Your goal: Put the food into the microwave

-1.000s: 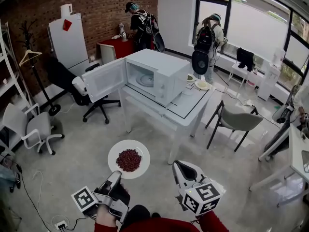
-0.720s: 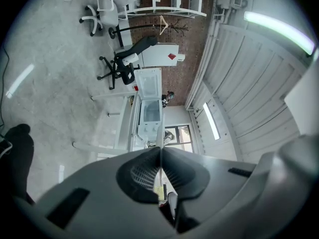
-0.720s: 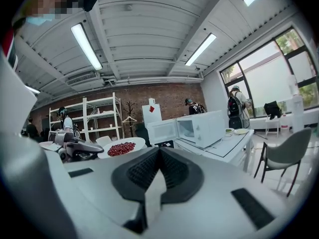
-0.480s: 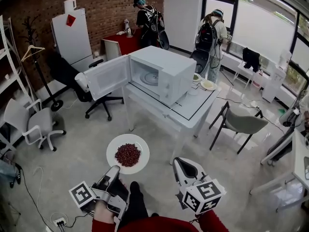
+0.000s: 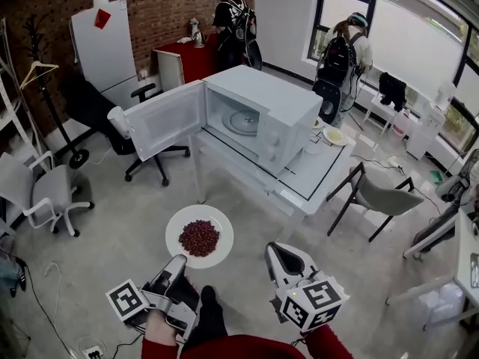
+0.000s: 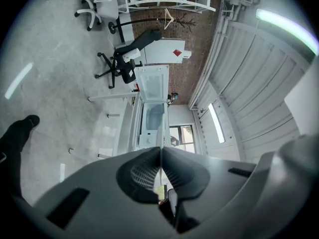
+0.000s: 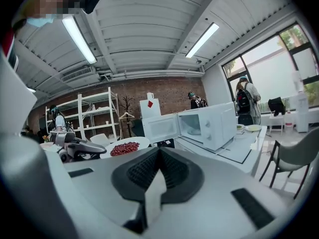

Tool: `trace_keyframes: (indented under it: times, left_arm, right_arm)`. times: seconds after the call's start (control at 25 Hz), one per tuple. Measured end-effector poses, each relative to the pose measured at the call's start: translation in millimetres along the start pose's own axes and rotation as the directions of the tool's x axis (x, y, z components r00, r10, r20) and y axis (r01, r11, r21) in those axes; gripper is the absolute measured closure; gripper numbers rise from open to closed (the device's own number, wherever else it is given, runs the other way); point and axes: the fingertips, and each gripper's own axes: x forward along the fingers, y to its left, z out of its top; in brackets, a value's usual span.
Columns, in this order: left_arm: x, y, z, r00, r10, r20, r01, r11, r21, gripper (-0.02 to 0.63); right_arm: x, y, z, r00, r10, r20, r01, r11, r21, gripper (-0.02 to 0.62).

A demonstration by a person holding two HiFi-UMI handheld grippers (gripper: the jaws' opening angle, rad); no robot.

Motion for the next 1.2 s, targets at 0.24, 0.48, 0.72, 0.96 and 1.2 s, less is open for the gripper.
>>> trace_keyframes:
  times: [0.24, 0.48, 0.72, 0.96, 1.2]
  left_arm:
    - [42, -1, 45, 0.998, 0.018, -0.053, -0.019, 1.000, -0.019, 0.584]
    - [75, -8, 84, 0.994, 0.010, -0.106, -0.013, 0.999, -0.034, 0.584]
    - [103, -14, 106, 0.989, -0.016, -0.144, 0.009, 0.999, -0.046, 0.584]
    - [130, -13, 126, 0.986, -0.029, -0.167, 0.020, 0.998, -0.057, 0.584]
    - [167, -10, 130, 0.978, -0.030, -0.206, 0.020, 0.999, -0.050, 0.584]
  right_arm:
    - [62, 1, 12, 0.999, -0.027, -0.033, 0.028, 0.999, 0.019, 0.581]
    - [114, 10, 29, 0.997, -0.046, -0.056, 0.047, 0.999, 0.010, 0.581]
    - [146, 9, 39, 0.995, -0.071, -0.072, 0.071, 0.997, -0.007, 0.581]
    - [166, 0, 44, 0.988, -0.122, -0.092, 0.121, 0.992, -0.019, 0.581]
    - [179, -21, 45, 0.980, -0.164, -0.109, 0.162, 0.986, -0.027, 0.581]
